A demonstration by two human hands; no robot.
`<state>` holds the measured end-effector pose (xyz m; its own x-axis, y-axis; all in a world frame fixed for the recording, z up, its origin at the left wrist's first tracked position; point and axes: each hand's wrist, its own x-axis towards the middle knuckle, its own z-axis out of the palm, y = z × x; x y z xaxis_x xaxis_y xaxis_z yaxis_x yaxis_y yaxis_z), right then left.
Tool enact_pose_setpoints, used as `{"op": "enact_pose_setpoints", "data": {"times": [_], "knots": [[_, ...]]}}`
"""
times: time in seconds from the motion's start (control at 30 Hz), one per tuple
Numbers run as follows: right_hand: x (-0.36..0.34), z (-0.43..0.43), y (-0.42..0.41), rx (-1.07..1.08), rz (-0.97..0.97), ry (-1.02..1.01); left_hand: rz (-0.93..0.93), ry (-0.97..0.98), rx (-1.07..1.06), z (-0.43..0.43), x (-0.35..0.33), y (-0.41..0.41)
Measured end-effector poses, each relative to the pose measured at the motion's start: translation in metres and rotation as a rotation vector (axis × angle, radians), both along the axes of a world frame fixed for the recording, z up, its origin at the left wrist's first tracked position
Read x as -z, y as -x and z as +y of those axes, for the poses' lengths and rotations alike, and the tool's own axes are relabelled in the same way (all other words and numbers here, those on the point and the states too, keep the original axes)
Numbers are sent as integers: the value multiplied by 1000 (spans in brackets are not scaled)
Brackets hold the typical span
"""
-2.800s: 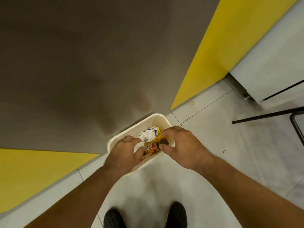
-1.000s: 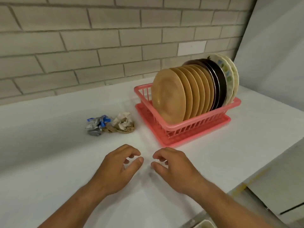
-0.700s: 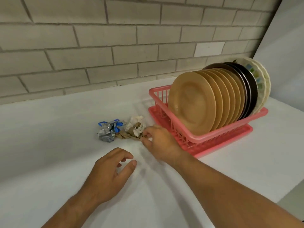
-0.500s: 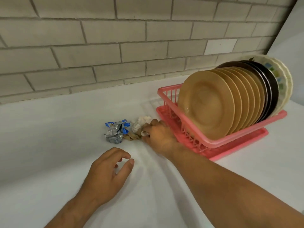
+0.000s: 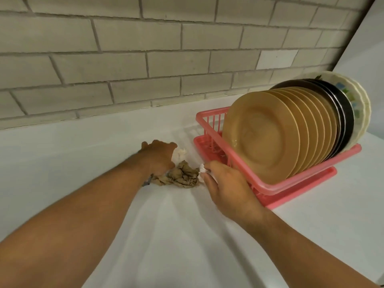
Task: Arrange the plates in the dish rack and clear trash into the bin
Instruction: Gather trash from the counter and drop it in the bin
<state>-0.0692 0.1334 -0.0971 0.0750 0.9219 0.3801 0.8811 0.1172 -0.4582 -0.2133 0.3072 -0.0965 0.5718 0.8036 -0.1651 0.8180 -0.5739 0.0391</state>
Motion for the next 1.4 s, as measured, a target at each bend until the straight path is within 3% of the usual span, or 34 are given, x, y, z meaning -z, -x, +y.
{"op": "enact_pose_setpoints", "data": {"times": [0.07,0.13,0.27,0.33,0.53,0.7,0.8,0.93,1.07,1.4], "knots": [[2,-9,-2,18,33,11,114,89,18,9,6,-9],[5,-16,-5,30,43,39,161,30,36,14,8,-16],[14,-20,-7,3,-8,136,128,-17,37,15,11,-21],[13,-15,-8,5,-14,166,-1,-37,36,12,5,-19],[12,22,9,84,20,168,-646,-205,39,-11,-36,0],[35,41,25,100,-243,392,-821,-198,-58,-38,-42,30],[47,33,24,102,-239,398,-912,-137,-149,-58,-36,46],[42,9,19,29,-163,274,-813,-136,-265,-93,-15,52],[33,-15,12,79,-56,313,-766,-72,-316,-126,8,47],[36,-99,-15,-29,91,290,-839,19,-190,-188,-2,15]]}}
